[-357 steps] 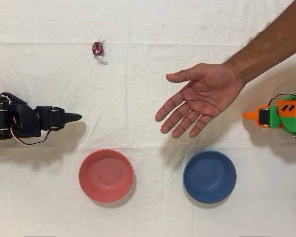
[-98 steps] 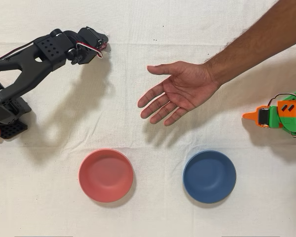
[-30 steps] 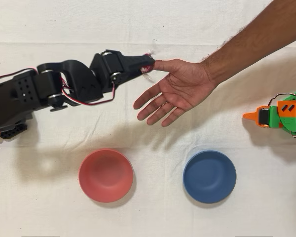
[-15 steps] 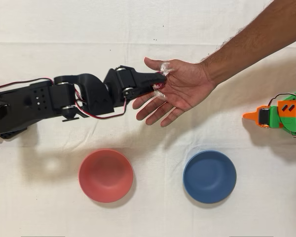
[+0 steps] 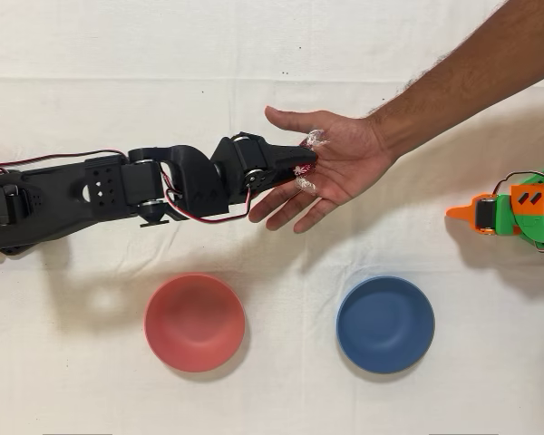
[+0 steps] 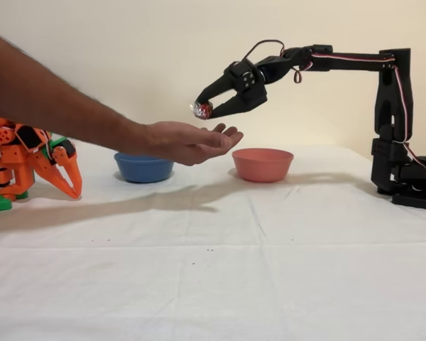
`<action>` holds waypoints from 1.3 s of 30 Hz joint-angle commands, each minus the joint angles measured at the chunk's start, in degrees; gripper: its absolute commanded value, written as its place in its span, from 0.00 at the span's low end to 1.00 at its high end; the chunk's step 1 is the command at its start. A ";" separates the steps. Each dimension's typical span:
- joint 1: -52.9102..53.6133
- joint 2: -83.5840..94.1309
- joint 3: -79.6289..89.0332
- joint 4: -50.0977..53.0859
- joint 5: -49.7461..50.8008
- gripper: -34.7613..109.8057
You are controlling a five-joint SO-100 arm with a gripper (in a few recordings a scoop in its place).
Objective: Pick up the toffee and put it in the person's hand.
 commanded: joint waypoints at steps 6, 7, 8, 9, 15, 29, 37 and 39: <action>0.18 0.18 -0.53 -2.37 -2.64 0.28; 0.18 0.00 -0.62 -2.37 -2.64 0.28; 0.18 -0.09 -0.62 -2.37 -2.72 0.28; 0.18 -0.18 -0.62 -2.37 -2.72 0.28; 0.18 -0.09 -0.88 -1.41 -2.11 0.30; 1.58 3.25 -0.97 0.26 7.65 0.43; 2.99 5.89 0.53 1.76 7.38 0.43; 3.43 6.59 0.62 2.46 7.47 0.43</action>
